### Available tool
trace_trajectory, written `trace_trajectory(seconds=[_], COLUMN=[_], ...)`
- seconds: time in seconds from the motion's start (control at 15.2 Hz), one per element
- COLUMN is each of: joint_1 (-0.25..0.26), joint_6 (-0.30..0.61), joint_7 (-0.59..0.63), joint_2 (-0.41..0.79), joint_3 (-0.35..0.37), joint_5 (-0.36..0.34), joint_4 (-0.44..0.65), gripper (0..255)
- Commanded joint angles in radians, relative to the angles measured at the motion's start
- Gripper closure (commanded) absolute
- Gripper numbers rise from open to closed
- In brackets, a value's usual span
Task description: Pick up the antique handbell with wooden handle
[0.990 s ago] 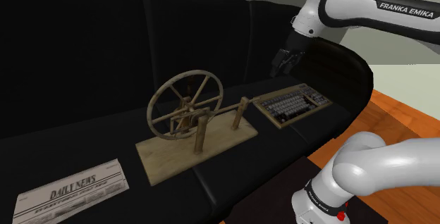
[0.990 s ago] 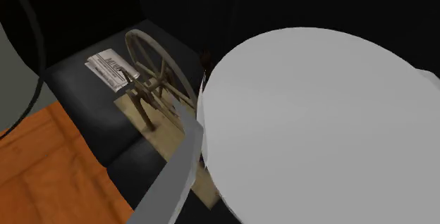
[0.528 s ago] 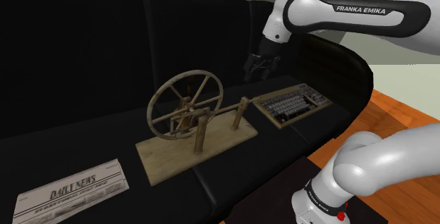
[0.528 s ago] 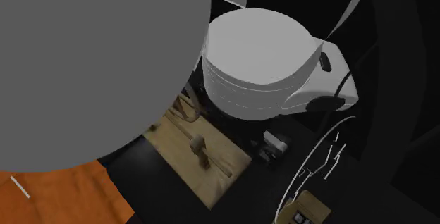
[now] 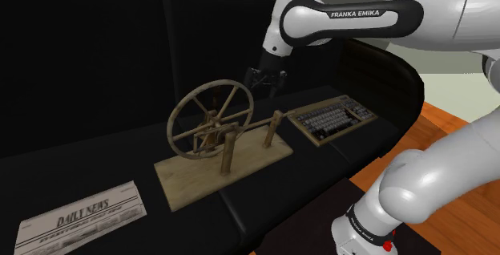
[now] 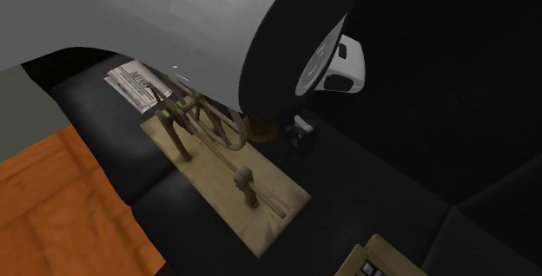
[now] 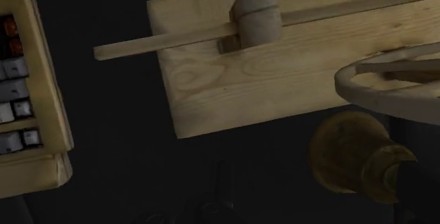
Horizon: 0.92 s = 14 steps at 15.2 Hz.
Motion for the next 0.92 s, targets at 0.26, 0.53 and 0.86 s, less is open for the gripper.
trace_trajectory(seconds=[0.26, 0.53, 0.86], joint_1=[0.015, 0.034, 0.057], joint_6=[0.048, 0.062, 0.073], joint_7=[0.148, 0.244, 0.321], joint_2=[0.223, 0.382, 0.529], joint_3=[0.047, 0.065, 0.070], joint_5=[0.008, 0.001, -0.007], joint_4=[0.152, 0.282, 0.409], gripper=[0, 0, 0])
